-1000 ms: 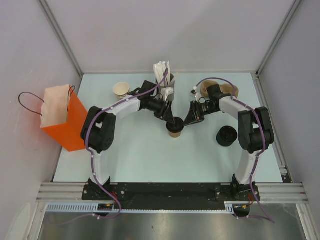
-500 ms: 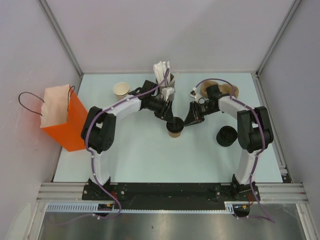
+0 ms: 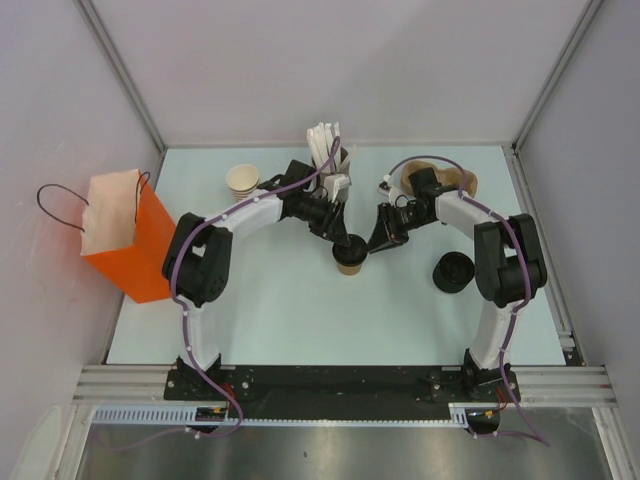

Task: Pack the takeout coffee

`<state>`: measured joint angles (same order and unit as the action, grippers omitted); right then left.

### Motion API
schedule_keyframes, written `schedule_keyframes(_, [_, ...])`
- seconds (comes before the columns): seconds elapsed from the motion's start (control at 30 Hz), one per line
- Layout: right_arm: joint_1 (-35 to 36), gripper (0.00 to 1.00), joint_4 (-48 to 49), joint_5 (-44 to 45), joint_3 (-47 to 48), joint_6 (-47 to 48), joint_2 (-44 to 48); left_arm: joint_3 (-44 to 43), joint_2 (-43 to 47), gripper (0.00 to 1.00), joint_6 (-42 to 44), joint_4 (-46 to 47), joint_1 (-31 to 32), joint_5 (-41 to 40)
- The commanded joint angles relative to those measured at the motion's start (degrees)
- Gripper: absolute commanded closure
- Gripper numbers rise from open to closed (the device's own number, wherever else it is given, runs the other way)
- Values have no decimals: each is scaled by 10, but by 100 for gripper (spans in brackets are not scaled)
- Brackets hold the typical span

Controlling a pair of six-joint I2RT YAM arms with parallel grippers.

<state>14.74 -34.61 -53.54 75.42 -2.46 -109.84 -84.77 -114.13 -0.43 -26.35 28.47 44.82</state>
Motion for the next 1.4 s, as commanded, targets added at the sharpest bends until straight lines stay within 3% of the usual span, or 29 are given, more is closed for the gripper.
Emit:
schedule_keyframes(0.0, [9, 71, 29, 130, 10, 43, -14, 16, -33, 58, 66, -49, 10, -95])
schedule_keyframes(0.3, [-32, 66, 8, 6, 75, 31, -13, 21, -36, 58, 67, -45, 10, -93])
schedule_keyframes(0.57, [-20, 66, -2, 5, 131, 27, -54, 21, -36, 59, 62, -41, 10, -93])
schedule_keyframes(0.83, [14, 65, 0, 5, 133, 27, -70, 23, -36, 59, 60, -38, 10, -90])
schedule_keyframes(1.37, [7, 61, 15, -66, 134, -1, -72, 24, -39, 59, 59, -36, 10, -91])
